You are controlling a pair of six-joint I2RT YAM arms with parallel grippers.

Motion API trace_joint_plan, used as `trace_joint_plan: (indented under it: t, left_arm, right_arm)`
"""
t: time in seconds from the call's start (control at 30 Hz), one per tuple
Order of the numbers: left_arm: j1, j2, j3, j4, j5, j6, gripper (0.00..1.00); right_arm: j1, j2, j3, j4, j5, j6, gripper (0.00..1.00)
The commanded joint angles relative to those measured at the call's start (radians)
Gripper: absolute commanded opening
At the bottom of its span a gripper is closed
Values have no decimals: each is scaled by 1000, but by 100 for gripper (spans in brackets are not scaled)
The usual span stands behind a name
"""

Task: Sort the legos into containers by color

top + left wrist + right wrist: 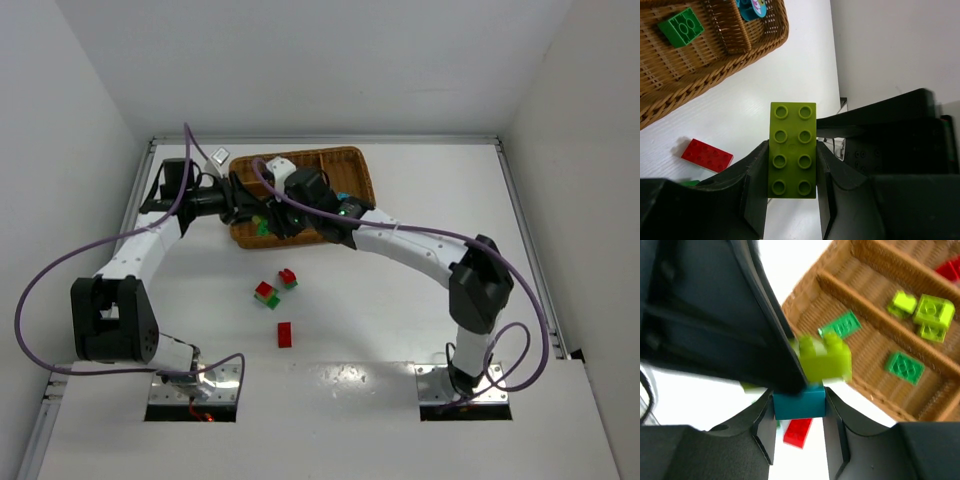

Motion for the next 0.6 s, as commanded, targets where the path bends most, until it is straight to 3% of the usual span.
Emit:
trace_joint_plan:
  t: [0.0,0.17,0.3,0.43,0.57]
  left_arm:
    - [36,-20,21,8,-12,-2,0]
    - [56,-20,21,8,-21,-11,0]
    - [56,-20,21,-5,-45,1,0]
    - [56,-20,61,-102,-149,68,0]
    - [56,-29,75,-154,-211,131,0]
  right_arm:
    - [-12,-99,-107,14,51,38,0]
    - [-12,-209,-256,37,85,91,0]
    - [-21,-263,-333,2,198,102,0]
    - [-93,-259,-316,-79,306,148,0]
    - [-249,-95,-132,-263,238,240,1]
